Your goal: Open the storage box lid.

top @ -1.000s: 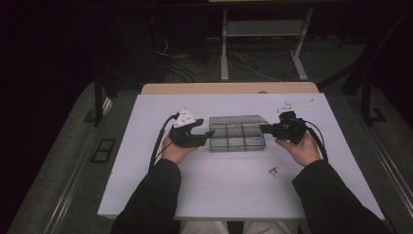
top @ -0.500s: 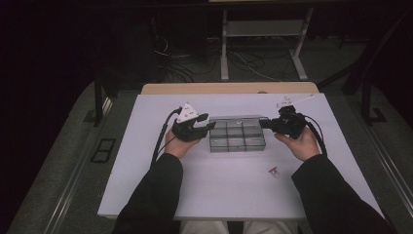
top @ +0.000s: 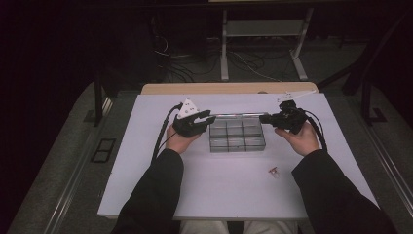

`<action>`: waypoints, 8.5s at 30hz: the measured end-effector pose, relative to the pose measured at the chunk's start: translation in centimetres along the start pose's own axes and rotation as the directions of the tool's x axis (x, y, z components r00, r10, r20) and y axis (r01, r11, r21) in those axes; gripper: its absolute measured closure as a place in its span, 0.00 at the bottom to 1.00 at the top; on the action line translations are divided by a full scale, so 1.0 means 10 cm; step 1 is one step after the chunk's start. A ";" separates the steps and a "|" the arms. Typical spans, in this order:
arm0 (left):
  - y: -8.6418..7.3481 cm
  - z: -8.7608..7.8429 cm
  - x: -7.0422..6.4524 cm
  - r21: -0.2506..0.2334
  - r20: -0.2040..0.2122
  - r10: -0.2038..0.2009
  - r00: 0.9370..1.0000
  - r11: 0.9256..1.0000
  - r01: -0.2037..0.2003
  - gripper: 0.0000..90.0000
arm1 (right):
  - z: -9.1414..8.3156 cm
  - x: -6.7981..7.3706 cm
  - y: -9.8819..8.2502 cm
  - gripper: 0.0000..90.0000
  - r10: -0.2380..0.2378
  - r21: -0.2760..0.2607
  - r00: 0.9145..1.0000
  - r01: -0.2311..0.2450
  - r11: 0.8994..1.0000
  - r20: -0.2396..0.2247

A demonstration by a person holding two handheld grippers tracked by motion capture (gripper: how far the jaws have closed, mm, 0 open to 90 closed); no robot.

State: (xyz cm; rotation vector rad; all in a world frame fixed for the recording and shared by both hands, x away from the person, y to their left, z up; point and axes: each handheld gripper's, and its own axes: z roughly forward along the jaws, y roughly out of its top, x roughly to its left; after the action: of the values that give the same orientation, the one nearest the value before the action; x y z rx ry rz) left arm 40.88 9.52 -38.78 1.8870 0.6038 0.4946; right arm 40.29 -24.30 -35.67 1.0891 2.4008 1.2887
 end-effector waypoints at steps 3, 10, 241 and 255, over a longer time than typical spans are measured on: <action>0.01 0.01 0.02 0.001 0.002 0.004 1.000 1.000 -0.004 0.73 | -0.01 -0.03 0.00 0.96 0.004 -0.009 1.000 -0.004 1.000 -0.005; 0.03 0.03 0.08 -0.001 0.004 0.001 1.000 1.000 -0.001 0.76 | -0.04 -0.10 -0.03 0.91 0.029 -0.004 1.000 -0.029 1.000 -0.003; 0.03 -0.39 0.09 0.045 0.113 -0.330 0.937 0.944 0.327 0.11 | -0.12 0.20 -0.34 0.01 0.112 0.048 0.993 -0.110 0.993 -0.033; -0.07 -0.55 -0.07 0.045 0.138 -0.306 0.942 0.952 0.302 0.08 | -0.18 0.28 -0.56 0.01 0.107 0.083 0.993 -0.104 0.991 -0.039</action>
State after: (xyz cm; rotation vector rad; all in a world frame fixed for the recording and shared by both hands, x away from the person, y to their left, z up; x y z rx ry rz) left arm 36.94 13.25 -37.49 1.7910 0.7906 0.1492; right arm 34.59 -25.48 -38.53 1.2384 2.4774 1.2692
